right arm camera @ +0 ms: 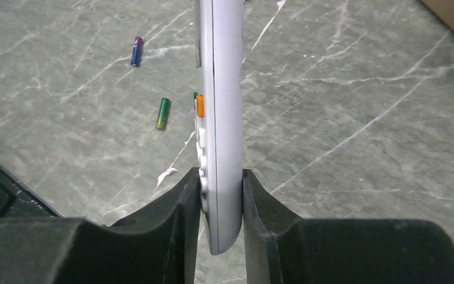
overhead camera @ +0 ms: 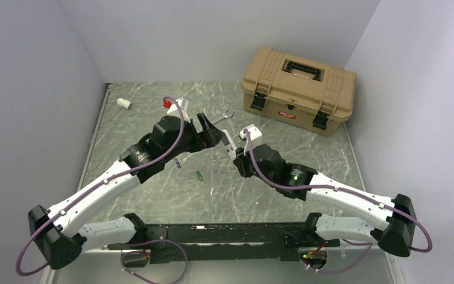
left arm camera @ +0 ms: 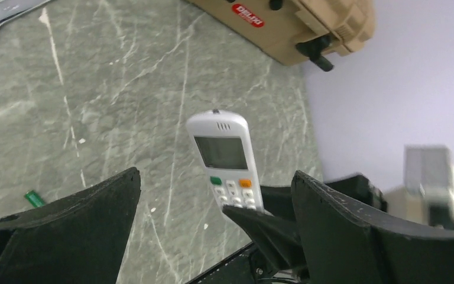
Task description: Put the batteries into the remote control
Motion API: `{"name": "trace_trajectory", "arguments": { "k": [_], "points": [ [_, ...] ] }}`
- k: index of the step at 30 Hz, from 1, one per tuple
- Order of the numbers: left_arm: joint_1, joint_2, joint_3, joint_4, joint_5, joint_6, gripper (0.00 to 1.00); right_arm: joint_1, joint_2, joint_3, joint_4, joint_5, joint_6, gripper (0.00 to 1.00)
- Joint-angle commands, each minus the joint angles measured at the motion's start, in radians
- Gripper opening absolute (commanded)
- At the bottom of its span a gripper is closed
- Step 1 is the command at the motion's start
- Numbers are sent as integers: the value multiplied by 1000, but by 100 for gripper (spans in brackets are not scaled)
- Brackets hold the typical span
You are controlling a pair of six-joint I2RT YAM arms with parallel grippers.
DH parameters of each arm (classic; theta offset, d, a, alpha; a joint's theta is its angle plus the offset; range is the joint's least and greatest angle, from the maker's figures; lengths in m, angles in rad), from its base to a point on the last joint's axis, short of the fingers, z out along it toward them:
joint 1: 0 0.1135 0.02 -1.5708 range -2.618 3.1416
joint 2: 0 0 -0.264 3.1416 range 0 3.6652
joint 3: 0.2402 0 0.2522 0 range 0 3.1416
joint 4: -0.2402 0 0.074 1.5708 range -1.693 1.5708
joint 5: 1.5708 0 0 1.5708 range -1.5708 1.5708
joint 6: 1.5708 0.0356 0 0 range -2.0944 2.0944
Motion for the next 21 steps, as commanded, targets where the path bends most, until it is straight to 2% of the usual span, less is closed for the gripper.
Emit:
{"name": "trace_trajectory", "arguments": {
  "k": [1,5,15,19,21],
  "points": [
    [-27,68,133,-227,-100,-53,99,103,-32,38,19,245,-67,0],
    [-44,123,212,-317,-123,-109,99,164,-10,46,24,296,-96,0],
    [-64,169,246,-321,-90,-150,99,311,53,69,53,491,-142,0],
    [-64,187,246,-300,-61,-160,96,339,78,73,72,543,-144,0],
    [-66,192,240,-283,-43,-163,90,343,98,85,71,581,-147,0]
  ]
}}
